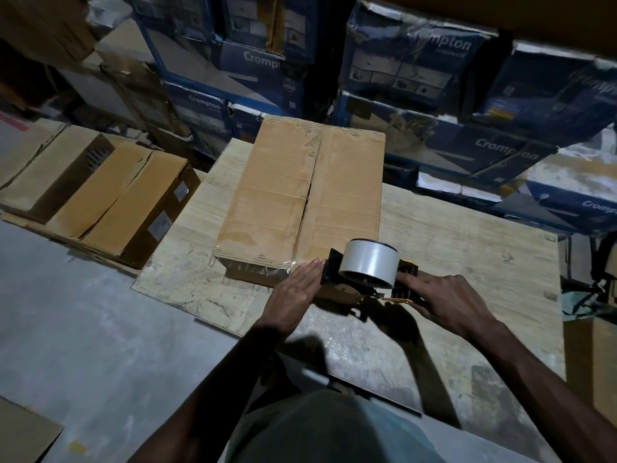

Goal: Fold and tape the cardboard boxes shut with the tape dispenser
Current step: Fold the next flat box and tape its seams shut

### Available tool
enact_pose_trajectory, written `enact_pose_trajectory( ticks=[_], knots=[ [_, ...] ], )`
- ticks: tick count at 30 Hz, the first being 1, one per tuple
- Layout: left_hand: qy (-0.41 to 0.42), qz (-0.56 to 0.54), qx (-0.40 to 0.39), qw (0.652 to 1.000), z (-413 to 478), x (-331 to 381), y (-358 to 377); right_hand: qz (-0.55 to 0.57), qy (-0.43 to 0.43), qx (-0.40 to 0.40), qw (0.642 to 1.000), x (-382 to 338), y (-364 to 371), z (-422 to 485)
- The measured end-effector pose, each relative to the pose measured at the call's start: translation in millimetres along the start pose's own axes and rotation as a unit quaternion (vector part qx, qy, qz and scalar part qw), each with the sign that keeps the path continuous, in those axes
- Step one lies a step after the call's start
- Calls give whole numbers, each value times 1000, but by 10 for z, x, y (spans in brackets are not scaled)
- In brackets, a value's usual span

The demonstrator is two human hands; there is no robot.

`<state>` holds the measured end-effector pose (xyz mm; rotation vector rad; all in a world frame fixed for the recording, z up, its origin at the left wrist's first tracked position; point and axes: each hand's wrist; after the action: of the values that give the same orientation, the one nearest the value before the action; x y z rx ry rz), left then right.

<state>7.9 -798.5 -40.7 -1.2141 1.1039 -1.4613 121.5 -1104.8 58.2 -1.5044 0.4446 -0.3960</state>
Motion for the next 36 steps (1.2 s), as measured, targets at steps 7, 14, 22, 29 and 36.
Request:
enact_pose_trajectory(
  ticks=[7, 14, 22, 29, 36],
  knots=[
    [5, -50, 4, 999, -1, -25, 52, -5, 19, 1, 1000, 333, -76, -527],
    [-7, -90, 37, 995, -12, 29, 59, 29, 15, 5, 999, 364, 18, -518],
    [-5, -11, 29, 1000, 58, 326, 78, 51, 25, 22, 998, 345, 83, -564],
    [31, -31, 14, 999, 332, 774, 73, 60, 35, 13, 998, 365, 134, -603],
    [41, 21, -32, 998, 331, 698, 68, 9, 28, -10, 1000, 400, 78, -627]
  ],
)
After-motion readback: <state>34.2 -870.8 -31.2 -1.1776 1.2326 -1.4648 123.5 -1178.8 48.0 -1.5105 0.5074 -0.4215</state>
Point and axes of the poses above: each hand's wrist, its own z-axis towards the middle knuckle, its own y-axis out of the palm, x = y × z, and after that the axes turned 4 degrees about -y, right-handed
